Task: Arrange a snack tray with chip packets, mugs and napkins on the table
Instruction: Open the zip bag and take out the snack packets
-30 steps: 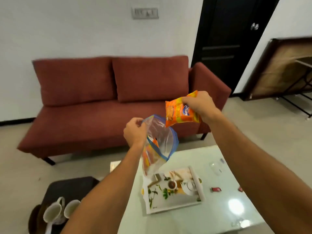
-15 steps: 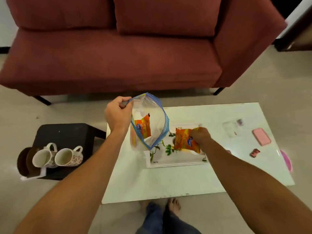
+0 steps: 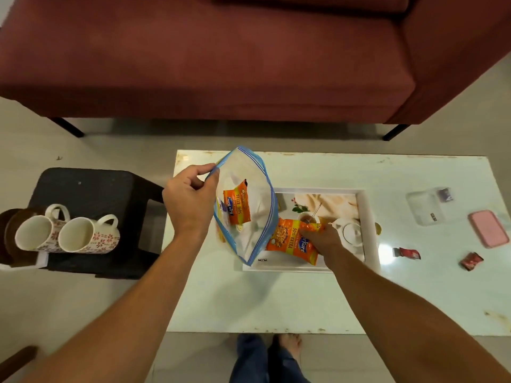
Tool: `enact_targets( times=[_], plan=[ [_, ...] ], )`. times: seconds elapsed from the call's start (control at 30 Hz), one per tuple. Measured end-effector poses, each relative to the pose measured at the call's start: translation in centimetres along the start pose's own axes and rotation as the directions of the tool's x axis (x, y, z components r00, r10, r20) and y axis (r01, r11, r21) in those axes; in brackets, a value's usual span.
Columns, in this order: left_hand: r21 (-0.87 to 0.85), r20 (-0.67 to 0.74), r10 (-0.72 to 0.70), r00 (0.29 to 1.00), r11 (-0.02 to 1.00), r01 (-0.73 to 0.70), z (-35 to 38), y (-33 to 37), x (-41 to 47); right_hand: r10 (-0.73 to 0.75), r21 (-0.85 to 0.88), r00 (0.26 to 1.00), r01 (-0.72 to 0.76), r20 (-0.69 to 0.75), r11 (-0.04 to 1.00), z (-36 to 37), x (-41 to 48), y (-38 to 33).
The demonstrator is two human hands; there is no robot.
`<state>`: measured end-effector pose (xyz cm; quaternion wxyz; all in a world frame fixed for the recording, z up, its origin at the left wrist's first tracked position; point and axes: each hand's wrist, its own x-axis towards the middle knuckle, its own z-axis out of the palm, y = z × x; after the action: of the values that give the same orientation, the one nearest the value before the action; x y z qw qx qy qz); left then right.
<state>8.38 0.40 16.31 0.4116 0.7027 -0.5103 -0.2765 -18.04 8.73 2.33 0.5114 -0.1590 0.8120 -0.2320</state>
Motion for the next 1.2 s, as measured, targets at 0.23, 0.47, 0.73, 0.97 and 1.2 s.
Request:
enact_targets(
  times=[0.23,0.47,0.73,0.97,1.2],
  plan=[
    [0.025,-0.043,-0.016,0.999,1.0,0.017,-0.3,3.1,-2.2,-0.67,-0.013,0.656,0.711,-0.348,0.703,-0.3,-12.1,-10.1],
    [-0.005,-0.134,0.02,0.991,1.0,-0.021,-1.3,6.5,-4.3,-0.327,-0.523,0.832,0.541,0.448,0.659,6.3,-18.5,-18.2],
    [-0.114,-0.17,-0.104,0.98,0.99,0.086,-2.2,6.3,-5.5,-0.192,-0.682,0.942,0.331,0.274,0.652,10.2,-14.1,-13.4],
    [-0.037,-0.241,-0.08,0.967,0.997,0.073,-2.8,4.8,-5.0,-0.327,-0.641,0.905,0.424,0.272,0.64,11.6,-15.3,-12.8],
    [0.157,-0.266,-0.058,0.962,0.982,0.102,-5.0,4.3,-2.5,-0.552,-0.534,0.794,0.591,0.255,0.604,3.9,-22.1,-19.4]
  ],
)
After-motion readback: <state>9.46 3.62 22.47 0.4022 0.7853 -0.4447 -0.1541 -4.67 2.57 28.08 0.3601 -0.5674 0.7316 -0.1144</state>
